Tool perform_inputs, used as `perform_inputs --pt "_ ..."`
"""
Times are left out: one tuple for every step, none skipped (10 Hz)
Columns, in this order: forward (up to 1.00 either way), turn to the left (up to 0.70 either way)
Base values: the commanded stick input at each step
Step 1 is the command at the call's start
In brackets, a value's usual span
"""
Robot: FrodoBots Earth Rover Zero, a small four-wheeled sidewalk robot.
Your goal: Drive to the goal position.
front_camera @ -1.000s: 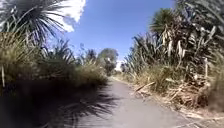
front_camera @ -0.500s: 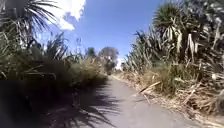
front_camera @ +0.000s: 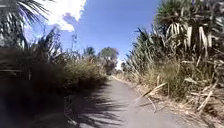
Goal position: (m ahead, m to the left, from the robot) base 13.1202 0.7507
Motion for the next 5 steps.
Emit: perform_inputs --pt "0.70 0.00" --pt "0.70 0.00" --pt "0.70 0.00" --pt "0.70 0.00" --pt "0.70 0.00"
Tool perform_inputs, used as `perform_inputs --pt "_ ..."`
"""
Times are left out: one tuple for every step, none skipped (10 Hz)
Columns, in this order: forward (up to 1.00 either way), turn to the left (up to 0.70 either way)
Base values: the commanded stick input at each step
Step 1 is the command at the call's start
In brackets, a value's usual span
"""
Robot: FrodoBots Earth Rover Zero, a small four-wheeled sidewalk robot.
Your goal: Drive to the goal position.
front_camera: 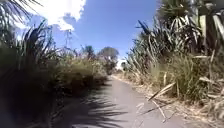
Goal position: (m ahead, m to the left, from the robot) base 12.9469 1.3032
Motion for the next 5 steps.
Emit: perform_inputs --pt "0.70 0.00" --pt "0.70 0.00" --pt "0.70 0.00" --pt "0.70 0.00" --pt "0.70 0.00"
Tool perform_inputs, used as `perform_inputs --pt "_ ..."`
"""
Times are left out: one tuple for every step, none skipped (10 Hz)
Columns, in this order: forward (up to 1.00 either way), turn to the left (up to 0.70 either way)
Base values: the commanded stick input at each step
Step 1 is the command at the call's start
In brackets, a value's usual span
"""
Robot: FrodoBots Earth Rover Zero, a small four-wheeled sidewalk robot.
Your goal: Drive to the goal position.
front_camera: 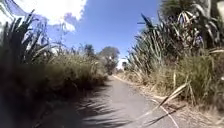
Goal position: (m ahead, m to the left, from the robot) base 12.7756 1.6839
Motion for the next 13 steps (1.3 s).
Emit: perform_inputs --pt "0.70 0.00" --pt "0.70 0.00" --pt "0.70 0.00" --pt "0.70 0.00" --pt "0.70 0.00" --pt "0.70 0.00" --pt "0.70 0.00" --pt "0.70 0.00" --pt "0.70 0.00" --pt "0.70 0.00" --pt "0.70 0.00" --pt "0.70 0.00" --pt "0.70 0.00"
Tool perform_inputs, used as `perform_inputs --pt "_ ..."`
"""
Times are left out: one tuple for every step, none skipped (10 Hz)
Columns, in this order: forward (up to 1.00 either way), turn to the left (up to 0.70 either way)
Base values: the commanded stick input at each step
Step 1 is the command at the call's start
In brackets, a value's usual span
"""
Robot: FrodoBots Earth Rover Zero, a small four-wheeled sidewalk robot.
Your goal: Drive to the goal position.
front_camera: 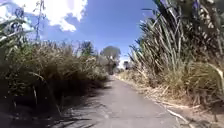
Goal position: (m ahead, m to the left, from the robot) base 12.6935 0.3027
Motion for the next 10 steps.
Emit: perform_inputs --pt "0.70 0.00" --pt "0.70 0.00" --pt "0.70 0.00" --pt "0.70 0.00" --pt "0.70 0.00" --pt "0.70 0.00" --pt "0.70 0.00" --pt "0.70 0.00" --pt "0.70 0.00" --pt "0.70 0.00"
